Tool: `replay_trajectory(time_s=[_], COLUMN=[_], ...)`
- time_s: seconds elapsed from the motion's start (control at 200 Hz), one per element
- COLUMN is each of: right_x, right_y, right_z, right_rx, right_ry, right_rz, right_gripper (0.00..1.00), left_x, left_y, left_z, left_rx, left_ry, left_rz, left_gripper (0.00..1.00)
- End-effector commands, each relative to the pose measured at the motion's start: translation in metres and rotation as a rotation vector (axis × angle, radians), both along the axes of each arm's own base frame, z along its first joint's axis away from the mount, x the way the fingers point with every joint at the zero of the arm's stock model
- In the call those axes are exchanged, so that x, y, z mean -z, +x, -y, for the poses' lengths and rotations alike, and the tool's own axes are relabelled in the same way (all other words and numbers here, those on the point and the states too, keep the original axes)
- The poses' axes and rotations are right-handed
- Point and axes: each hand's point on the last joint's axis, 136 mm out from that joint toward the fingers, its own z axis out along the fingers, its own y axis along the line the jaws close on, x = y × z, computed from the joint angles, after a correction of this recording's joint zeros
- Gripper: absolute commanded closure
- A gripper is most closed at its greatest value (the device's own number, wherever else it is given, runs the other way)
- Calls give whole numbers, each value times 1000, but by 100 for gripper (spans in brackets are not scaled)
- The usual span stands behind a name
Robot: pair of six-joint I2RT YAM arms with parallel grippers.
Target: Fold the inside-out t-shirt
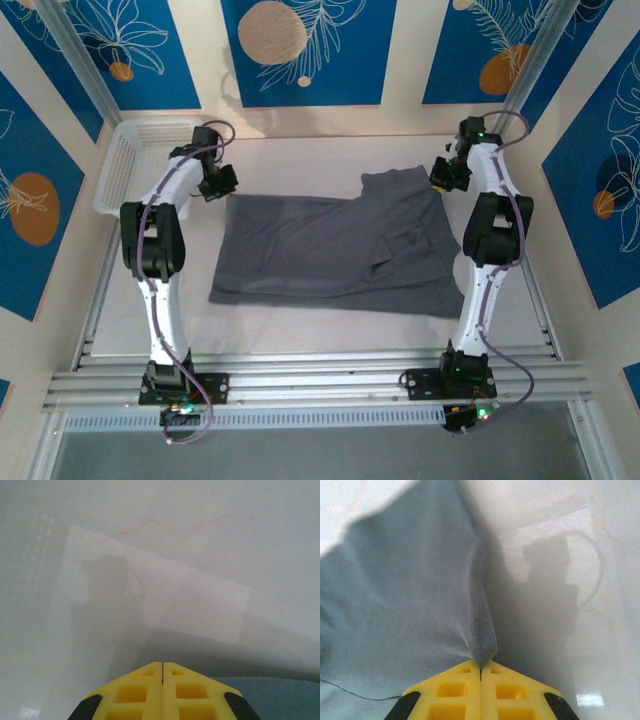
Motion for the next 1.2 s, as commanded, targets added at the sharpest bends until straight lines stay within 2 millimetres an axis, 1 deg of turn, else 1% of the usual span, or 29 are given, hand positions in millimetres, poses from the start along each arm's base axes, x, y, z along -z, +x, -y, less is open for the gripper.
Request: replay_trajectory(time_s=[0.0, 0.065, 0.15, 0.21, 0.26, 0.315, 0.365, 0.485, 0.565, 0.625, 0.705, 0.75, 0.83, 0.88, 0.935, 0.97, 1.01, 1.065, 1.125, 1.195], right_x=[-34, -27, -12, -4, -1, -3, -9, -34, -44, -43, -27, -13, 13, 29, 43, 46, 42, 31, 12, -7], right_y=[-20, -33, -50, -56, -59, -60, -59, -60, -66, -76, -97, -111, -133, -144, -157, -162, -164, -163, -159, -153], right_z=[5, 5, 2, 2, 1, 0, 1, 1, -2, -5, -6, -6, -11, -16, -16, -16, -17, -18, -20, -20], right_rx=[73, 106, 123, 124, 119, 116, 118, 130, 146, 167, 218, 244, 267, 261, 264, 267, 266, 255, 243, 230], right_ry=[54, 91, 123, 129, 134, 137, 135, 131, 139, 148, 139, 138, 157, 169, 162, 164, 175, 180, 178, 166], right_rz=[67, 83, 80, 61, 47, 41, 52, 101, 127, 132, 140, 137, 102, 57, 5, -11, -13, 11, 53, 98], right_gripper=[100, 100, 100, 100, 100, 100, 100, 100, 100, 100, 100, 100, 100, 100, 94, 87, 77, 67, 61, 58], left_x=[-28, -27, -20, -15, -10, -6, -6, -14, -21, -22, -16, -11, 4, 19, 33, 40, 44, 44, 36, 20], left_y=[-14, -25, -42, -54, -61, -66, -67, -69, -71, -74, -82, -88, -102, -111, -121, -126, -129, -131, -129, -127], left_z=[-15, -14, -14, -18, -20, -22, -23, -26, -29, -32, -34, -32, -30, -30, -31, -31, -31, -29, -26, -23], left_rx=[-37, -46, -49, -56, -58, -52, -46, -46, -49, -51, -53, -51, -55, -62, -71, -72, -73, -69, -63, -49], left_ry=[11, -4, -10, 6, 20, 31, 35, 50, 60, 69, 75, 62, 41, 38, 41, 41, 38, 27, 13, 3], left_rz=[36, 37, 29, 20, 9, -7, -15, -4, 6, 0, -17, -22, -41, -66, -99, -113, -121, -111, -85, -45], left_gripper=[100, 100, 100, 100, 100, 100, 100, 100, 100, 100, 100, 100, 100, 100, 100, 100, 94, 81, 66, 54])
